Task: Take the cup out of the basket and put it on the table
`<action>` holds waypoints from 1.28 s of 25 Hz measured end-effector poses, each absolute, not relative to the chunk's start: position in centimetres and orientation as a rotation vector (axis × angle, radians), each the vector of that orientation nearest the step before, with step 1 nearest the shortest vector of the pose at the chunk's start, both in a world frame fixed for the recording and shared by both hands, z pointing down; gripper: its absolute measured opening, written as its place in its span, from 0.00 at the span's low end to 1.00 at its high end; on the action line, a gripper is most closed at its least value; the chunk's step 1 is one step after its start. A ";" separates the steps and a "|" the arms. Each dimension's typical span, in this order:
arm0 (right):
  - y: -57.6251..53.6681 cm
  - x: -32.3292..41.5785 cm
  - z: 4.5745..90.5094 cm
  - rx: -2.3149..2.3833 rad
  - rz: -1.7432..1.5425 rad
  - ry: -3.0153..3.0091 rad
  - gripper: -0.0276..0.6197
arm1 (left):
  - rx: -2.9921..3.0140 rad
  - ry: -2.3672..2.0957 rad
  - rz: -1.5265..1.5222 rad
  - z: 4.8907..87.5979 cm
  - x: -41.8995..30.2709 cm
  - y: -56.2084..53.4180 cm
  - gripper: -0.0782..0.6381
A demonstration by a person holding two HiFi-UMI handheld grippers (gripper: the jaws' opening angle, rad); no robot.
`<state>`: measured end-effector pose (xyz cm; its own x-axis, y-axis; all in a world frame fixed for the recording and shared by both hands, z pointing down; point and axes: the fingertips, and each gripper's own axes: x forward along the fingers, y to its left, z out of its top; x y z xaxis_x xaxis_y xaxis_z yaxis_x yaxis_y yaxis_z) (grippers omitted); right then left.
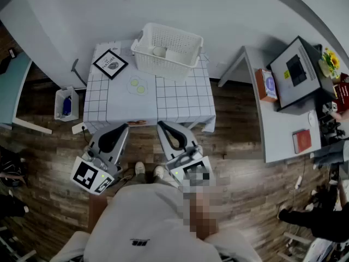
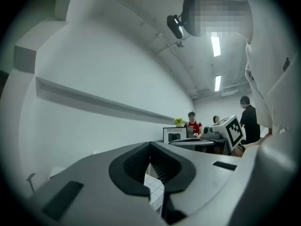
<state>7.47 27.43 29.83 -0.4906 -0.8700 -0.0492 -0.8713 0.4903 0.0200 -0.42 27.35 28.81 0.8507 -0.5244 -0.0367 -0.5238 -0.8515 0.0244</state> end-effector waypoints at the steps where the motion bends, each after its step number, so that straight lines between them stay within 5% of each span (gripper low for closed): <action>1: 27.4 7.5 29.8 -1.566 0.067 2.684 0.06 | 3.009 -0.852 -0.066 28.8 -0.3 27.3 0.12; 32: 23.9 10.2 30.1 -1.570 0.099 2.681 0.06 | 3.009 -0.835 -0.066 30.0 2.5 23.1 0.12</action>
